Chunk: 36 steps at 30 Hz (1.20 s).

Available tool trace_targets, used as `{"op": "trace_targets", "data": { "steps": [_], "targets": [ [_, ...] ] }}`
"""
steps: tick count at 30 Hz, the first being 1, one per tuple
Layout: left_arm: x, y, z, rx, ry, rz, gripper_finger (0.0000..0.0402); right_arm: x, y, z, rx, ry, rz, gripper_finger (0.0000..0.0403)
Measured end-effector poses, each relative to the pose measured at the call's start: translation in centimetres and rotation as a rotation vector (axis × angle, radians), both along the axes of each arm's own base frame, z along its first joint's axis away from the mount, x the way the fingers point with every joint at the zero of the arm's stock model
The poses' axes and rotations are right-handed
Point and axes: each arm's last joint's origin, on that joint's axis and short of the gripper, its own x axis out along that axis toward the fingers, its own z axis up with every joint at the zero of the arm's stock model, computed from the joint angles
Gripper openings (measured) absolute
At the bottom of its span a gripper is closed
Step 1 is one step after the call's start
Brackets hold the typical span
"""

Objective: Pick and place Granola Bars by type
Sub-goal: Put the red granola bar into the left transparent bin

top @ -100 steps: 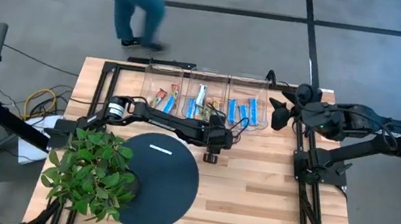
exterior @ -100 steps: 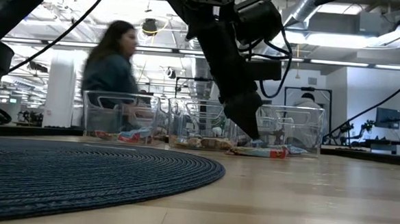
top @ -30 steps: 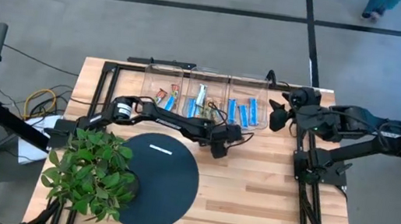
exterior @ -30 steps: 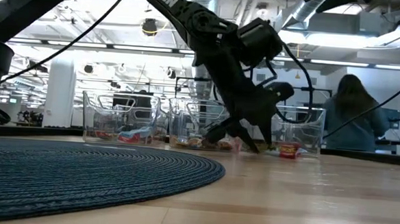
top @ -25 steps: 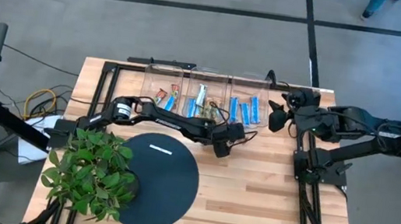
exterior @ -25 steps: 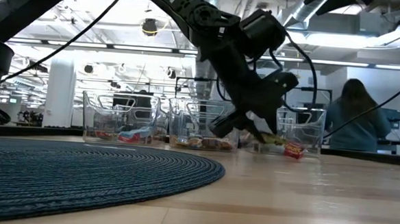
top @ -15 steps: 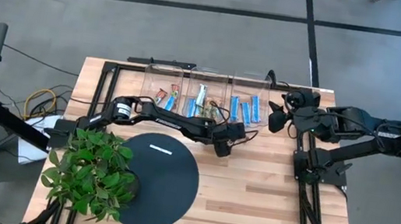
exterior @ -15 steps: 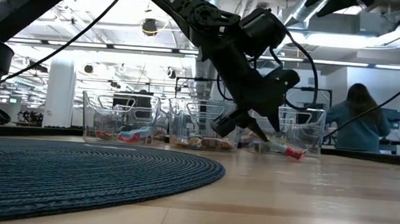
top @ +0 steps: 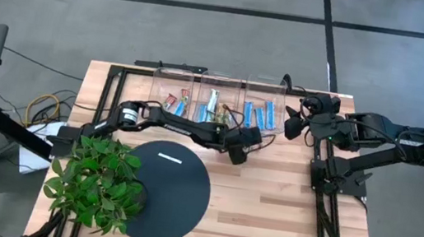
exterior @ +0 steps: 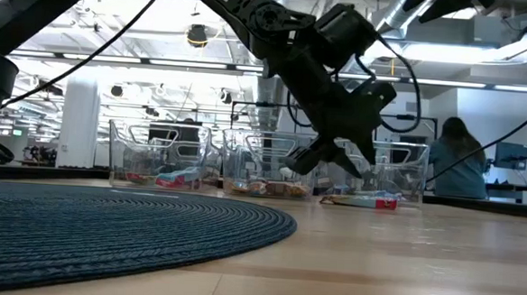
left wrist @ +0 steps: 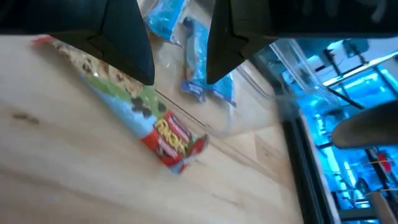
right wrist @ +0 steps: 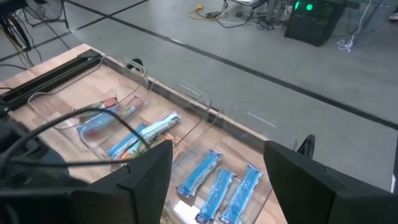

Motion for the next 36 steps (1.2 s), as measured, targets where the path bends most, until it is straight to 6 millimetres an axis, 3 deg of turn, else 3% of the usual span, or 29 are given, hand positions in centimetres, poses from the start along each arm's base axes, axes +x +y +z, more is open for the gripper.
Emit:
{"op": "trace_targets", "data": {
  "steps": [8,19,27,36],
  "targets": [
    [-0.3,2.1,-1.4,-0.027,0.053,0.013,0.0142,0.0,0.0,0.0,0.001,0.0,0.001,0.0243],
    [-0.7,2.6,-1.8,-0.045,0.096,0.009,0.0142,0.0,0.0,0.0,0.002,0.0,0.002,0.0243],
    [-0.9,1.3,-2.0,-0.045,0.135,-0.013,0.0141,0.0,0.0,0.0,0.003,-0.001,0.001,0.0243],
    [-0.8,-2.6,-2.1,-0.034,0.156,-0.065,0.0141,0.0,0.0,0.0,0.006,-0.006,-0.002,0.0243]
  ]
}}
